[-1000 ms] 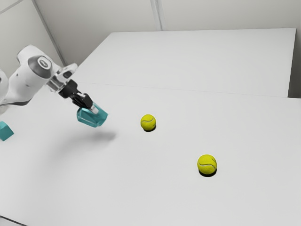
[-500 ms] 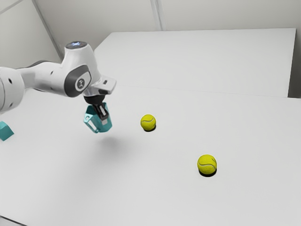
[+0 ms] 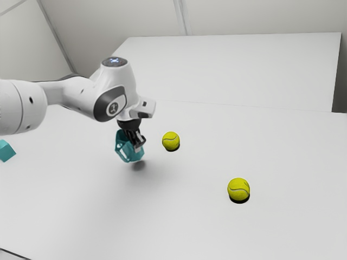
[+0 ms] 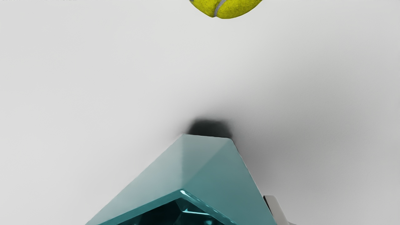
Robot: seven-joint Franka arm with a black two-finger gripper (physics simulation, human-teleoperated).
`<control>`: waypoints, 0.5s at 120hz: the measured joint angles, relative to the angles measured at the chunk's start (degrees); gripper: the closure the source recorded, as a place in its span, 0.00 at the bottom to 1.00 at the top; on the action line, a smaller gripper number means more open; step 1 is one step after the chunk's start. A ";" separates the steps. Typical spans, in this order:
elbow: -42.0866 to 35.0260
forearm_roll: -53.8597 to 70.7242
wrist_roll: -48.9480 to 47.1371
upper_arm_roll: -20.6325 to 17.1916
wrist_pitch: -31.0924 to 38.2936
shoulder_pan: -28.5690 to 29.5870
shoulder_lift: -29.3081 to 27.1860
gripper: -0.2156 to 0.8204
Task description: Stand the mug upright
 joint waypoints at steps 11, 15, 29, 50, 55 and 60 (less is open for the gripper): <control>0.39 0.00 -1.85 0.00 0.41 -0.91 1.01 0.94; 0.49 0.02 -2.50 0.01 0.63 -1.27 1.30 0.94; 1.82 0.04 -4.56 0.01 1.22 -2.62 2.89 0.94; 2.17 0.05 -7.17 0.01 2.17 -3.54 4.28 0.94; 2.17 0.05 -7.72 0.01 2.34 -3.75 4.54 0.94; 2.18 0.05 -8.22 0.01 2.60 -4.10 4.83 0.94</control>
